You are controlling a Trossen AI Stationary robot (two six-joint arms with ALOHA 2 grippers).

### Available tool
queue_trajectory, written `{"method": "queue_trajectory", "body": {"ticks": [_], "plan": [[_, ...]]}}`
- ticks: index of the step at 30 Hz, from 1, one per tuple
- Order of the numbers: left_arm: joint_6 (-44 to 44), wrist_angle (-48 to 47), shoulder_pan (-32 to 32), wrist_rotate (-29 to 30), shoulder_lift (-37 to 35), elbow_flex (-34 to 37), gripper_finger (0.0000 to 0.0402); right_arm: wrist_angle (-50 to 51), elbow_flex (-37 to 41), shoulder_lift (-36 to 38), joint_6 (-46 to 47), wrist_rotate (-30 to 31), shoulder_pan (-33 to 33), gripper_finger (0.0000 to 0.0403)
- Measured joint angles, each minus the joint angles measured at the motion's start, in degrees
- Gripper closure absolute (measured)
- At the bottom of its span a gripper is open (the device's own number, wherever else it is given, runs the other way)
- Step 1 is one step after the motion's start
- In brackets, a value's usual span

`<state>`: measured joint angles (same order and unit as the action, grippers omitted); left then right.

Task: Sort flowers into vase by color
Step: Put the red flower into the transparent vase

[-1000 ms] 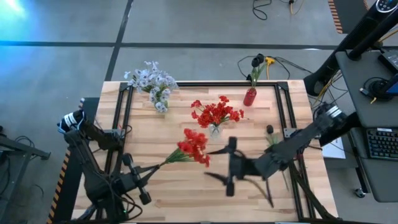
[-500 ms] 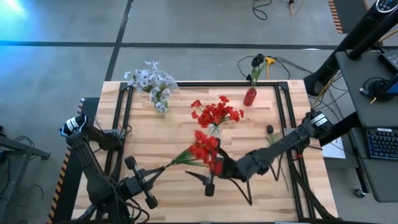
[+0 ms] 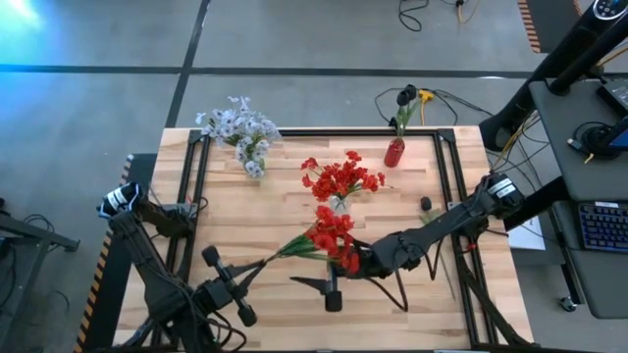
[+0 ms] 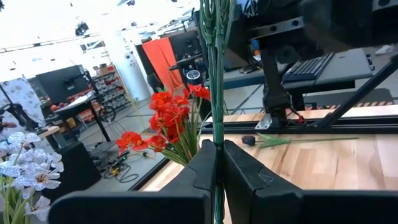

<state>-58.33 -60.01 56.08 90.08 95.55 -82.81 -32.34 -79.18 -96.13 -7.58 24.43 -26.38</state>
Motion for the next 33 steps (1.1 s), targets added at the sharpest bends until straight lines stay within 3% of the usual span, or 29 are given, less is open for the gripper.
{"method": "queue_trajectory", "body": {"ticks": [5, 11, 15, 19, 33], "plan": [[0.6, 0.0, -0.1, 0.0, 0.0, -1.5, 0.0401, 0.4, 0.1, -0.2, 0.0, 5.5, 0.5, 0.0131], [1.3, 0.2, -0.7, 0.0, 0.0, -1.9, 0.0401, -3.6, 0.1, -0.4, -0.5, 0.4, 2.3, 0.0131], [1.3, 0.2, -1.6, 0.0, 0.0, -1.9, 0.0401, -4.0, -0.3, -0.4, 0.2, -6.7, 3.9, 0.0132], [2.1, 0.3, -2.3, 0.0, 0.0, -1.9, 0.0401, -4.5, -0.3, -0.4, 0.5, -8.3, 4.7, 0.0140], [2.4, 0.3, -3.0, 0.0, 0.2, -1.9, 0.0401, -6.0, -0.3, -0.4, -1.0, -8.0, 6.6, 0.0268]]}}
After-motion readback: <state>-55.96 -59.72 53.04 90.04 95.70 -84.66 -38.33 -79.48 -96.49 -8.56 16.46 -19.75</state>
